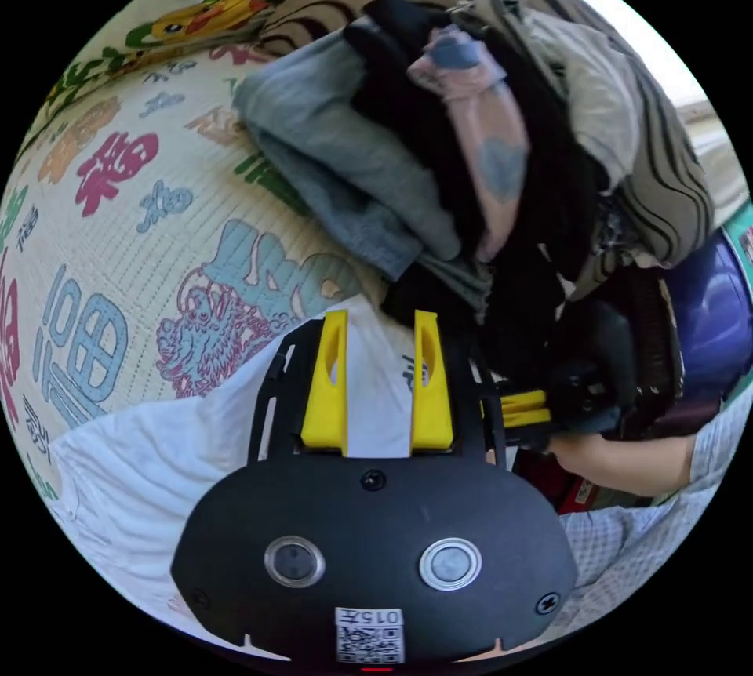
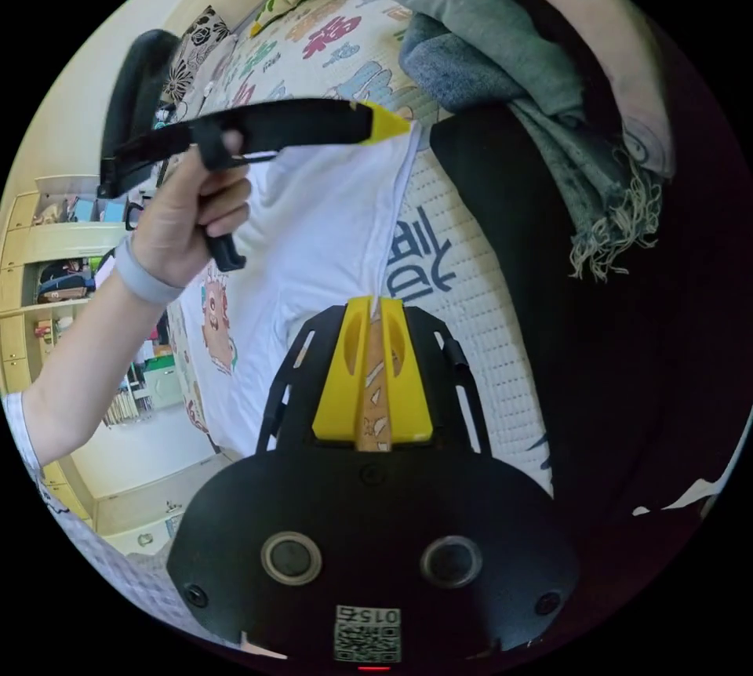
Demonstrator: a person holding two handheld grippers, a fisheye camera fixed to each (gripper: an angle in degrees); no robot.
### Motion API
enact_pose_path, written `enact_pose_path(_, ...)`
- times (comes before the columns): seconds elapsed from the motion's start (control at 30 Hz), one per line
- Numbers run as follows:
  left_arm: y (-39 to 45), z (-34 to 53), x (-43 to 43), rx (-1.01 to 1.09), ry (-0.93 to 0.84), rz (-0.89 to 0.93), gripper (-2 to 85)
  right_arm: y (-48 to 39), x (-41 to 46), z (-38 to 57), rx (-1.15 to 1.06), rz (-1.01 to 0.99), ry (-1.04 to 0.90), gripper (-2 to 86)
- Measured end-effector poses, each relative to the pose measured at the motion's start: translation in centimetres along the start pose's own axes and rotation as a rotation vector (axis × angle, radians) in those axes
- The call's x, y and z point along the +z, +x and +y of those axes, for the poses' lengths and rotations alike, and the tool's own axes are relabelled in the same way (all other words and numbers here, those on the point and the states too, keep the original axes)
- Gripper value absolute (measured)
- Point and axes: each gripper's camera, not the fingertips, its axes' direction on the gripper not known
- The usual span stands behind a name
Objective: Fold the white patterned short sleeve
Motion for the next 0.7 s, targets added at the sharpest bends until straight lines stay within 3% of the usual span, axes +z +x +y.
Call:
enact_pose_path(0.1, 0.9, 4.2, -5.1, 0.034, 0.140, 0.060, 11.9, -1.5, 0.2, 0.1, 0.004, 0.063, -0.019, 3.8)
enact_pose_path(0.23, -0.7, 15.0, -13.1, -0.081, 0.320, 0.030, 11.6, -4.8, -0.1, 0.8, 0.030, 0.204, -0.040, 3.3)
enact_pose_path(0.4, -7.3, 32.9, -22.0, -0.430, 0.429, -0.152, 10.6, -12.2, -0.7, 0.5, -0.041, 0.248, 0.002, 3.7)
enact_pose_path(0.47, -11.5, 42.9, -25.7, -0.673, 0.417, -0.328, 9.7, -18.4, 0.4, -0.8, -0.154, 0.238, 0.022, 3.7)
enact_pose_path(0.57, -17.0, 54.2, -29.3, -0.937, 0.419, -0.443, 9.4, -27.9, 3.5, -3.1, -0.320, 0.177, 0.039, 3.8)
enact_pose_path(0.7, -23.5, 61.7, -31.3, -1.082, 0.451, -0.412, 10.5, -40.3, 9.6, -6.1, -0.506, 0.081, 0.006, 4.0)
